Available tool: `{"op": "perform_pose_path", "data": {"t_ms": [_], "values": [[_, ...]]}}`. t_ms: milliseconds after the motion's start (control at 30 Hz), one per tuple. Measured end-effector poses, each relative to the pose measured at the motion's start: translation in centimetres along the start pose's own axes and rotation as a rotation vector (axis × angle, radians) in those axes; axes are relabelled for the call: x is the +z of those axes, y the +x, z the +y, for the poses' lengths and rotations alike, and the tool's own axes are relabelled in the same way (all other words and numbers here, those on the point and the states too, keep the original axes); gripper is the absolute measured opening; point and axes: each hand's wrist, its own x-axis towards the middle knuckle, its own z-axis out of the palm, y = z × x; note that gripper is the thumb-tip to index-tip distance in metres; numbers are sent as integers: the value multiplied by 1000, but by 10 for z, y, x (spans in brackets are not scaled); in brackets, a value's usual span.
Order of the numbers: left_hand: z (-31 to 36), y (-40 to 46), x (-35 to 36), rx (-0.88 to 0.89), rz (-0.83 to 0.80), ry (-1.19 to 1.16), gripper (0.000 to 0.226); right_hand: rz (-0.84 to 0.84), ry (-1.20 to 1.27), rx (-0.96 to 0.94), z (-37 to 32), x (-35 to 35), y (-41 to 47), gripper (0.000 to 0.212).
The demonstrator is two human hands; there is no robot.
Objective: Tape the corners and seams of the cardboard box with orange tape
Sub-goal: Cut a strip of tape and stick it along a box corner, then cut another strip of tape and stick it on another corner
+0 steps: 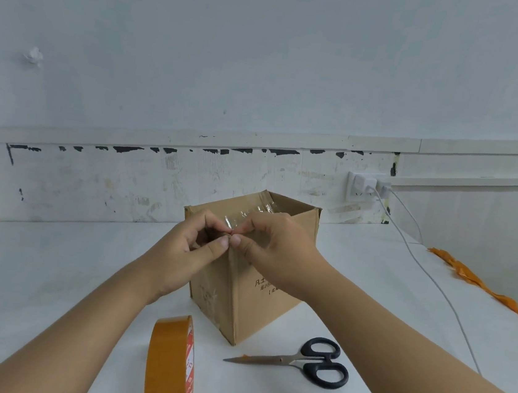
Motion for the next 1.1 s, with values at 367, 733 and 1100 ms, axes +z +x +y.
{"op": "perform_pose_path", "data": {"t_ms": [367,733,1100], "values": [[0,8,4,-13,13,-8,17,1,58,14,4,-3,6,7],[13,9,0,-116,8,62,15,-75,-176,54,-6,-9,9,13],[43,-54,1,-175,381,44,38,20,-286,-109,-27,-19,-17,36]]}}
